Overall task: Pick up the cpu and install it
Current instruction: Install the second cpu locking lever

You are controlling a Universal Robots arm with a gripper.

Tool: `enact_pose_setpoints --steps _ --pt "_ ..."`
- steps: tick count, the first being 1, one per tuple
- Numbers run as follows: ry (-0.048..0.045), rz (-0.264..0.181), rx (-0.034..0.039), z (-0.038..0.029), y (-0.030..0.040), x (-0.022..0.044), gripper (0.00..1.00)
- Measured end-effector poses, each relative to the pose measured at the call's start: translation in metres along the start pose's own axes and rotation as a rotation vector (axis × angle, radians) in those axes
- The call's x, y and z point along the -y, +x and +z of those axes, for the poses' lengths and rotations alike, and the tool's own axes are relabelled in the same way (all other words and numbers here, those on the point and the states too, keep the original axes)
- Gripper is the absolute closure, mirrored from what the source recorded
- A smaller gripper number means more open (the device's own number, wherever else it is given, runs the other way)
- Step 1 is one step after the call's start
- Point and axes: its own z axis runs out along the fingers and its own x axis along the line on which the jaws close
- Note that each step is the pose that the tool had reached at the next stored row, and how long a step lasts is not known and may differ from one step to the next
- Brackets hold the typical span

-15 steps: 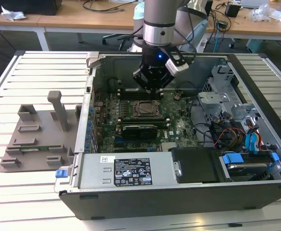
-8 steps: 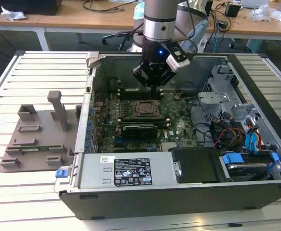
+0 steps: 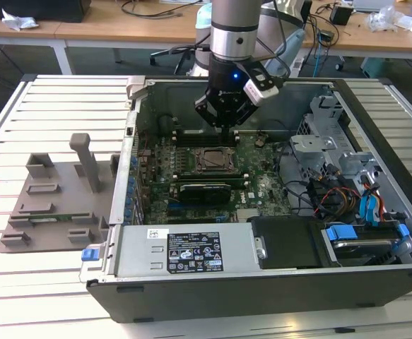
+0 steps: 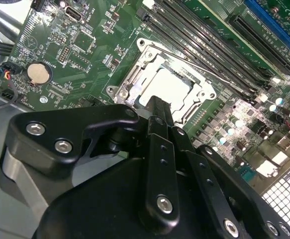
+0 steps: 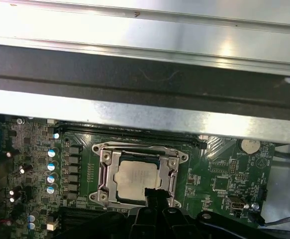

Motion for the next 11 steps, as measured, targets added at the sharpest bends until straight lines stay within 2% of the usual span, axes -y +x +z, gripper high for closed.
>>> enact_pose_setpoints --steps 5,8,10,11 --pt "0.0 0.0 0.0 -0.0004 0.0 0.0001 0.89" --pt "-0.0036 0.0 0.0003 0.0003 0.0006 0.0053 0.89" --pt "-0.0199 0.0 0.0017 0.001 0.0014 0.0093 0.89" --pt "-0.0381 0.0 0.0033 0.0017 0.0022 0.0133 0.89"
